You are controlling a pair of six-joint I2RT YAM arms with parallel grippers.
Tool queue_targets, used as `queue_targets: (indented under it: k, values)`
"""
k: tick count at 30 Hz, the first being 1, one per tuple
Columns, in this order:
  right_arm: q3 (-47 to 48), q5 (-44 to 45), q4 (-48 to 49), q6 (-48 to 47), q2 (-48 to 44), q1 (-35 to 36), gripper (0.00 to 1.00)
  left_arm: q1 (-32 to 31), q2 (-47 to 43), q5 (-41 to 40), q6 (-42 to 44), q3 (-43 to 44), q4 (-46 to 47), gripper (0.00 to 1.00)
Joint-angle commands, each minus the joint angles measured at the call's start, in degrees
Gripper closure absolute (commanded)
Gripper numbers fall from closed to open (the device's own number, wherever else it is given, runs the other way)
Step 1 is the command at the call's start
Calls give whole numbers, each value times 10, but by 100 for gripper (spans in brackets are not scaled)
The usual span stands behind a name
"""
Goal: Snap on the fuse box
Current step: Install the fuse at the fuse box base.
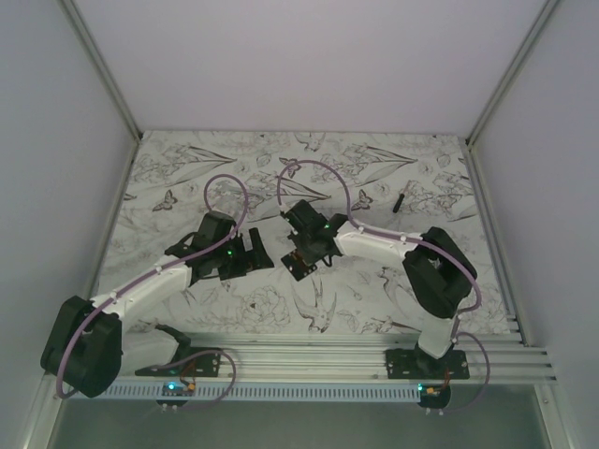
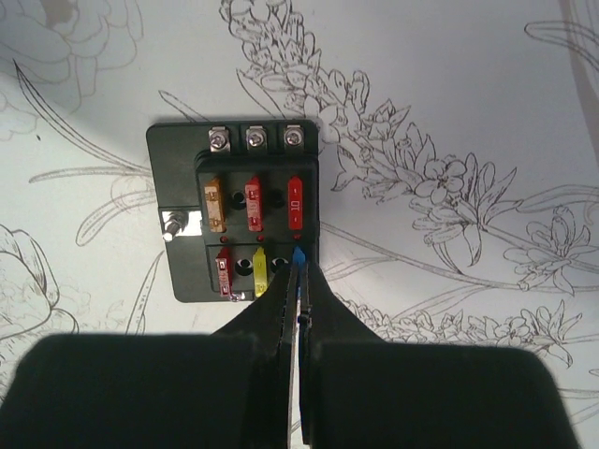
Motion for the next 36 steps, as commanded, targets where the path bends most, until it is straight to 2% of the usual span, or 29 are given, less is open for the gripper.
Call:
queue_targets:
  k: [1, 10, 20, 36]
  values:
    - [-67, -22, -58, 13, 130, 5, 100, 4, -5, 9, -4, -6, 1, 2]
    - [-31, -16, -59, 4, 188, 5, 100, 4, -12, 8, -6, -10, 1, 2]
    - [-65, 21, -104, 24, 39, 5, 100, 6, -33, 1, -5, -13, -4, 2]
    - [-40, 49, -59, 46, -60, 5, 75, 8, -70, -23, -1, -13, -31, 1]
